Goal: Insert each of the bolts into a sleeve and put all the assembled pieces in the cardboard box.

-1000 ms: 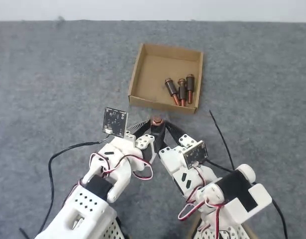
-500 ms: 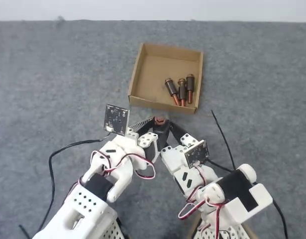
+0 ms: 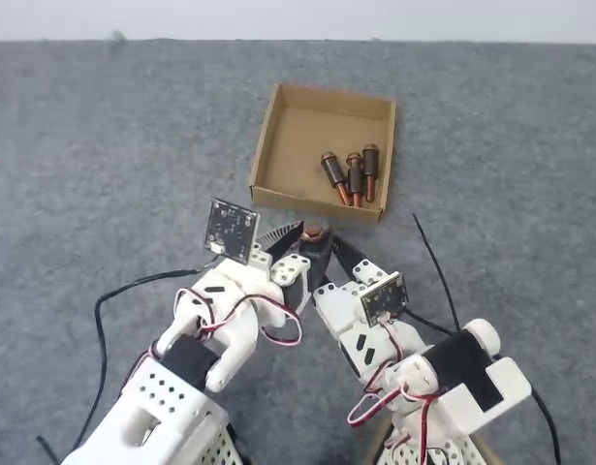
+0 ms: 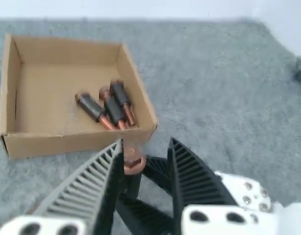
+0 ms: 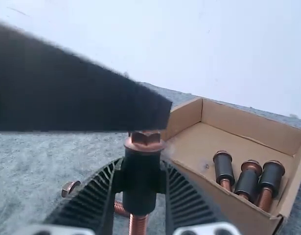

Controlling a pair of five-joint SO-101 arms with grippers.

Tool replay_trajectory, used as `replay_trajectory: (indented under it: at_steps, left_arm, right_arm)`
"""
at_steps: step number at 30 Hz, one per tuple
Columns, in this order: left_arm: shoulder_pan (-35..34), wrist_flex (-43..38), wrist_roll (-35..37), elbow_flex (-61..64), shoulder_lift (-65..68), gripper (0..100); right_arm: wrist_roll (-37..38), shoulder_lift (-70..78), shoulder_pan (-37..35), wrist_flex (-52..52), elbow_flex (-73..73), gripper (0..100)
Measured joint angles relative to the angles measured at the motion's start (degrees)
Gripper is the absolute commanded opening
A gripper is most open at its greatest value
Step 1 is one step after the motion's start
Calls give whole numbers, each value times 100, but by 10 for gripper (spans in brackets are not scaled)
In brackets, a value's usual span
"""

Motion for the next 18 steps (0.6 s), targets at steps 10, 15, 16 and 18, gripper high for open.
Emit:
replay_trajectory:
  at_steps: [10, 15, 16, 18]
  left_arm:
    - [0, 185, -299, -18, -457, 137]
    - [-53, 941, -299, -18, -1749, 137]
    - [-158, 1090, -299, -18, -2040, 137]
    - [-440, 1301, -299, -18, -2576, 137]
  right_arm:
    - [0, 0, 88, 0, -9, 6]
    - [0, 0, 149, 0, -35, 6]
    - [0, 0, 158, 0, -35, 6]
    - [0, 0, 158, 0, -35, 6]
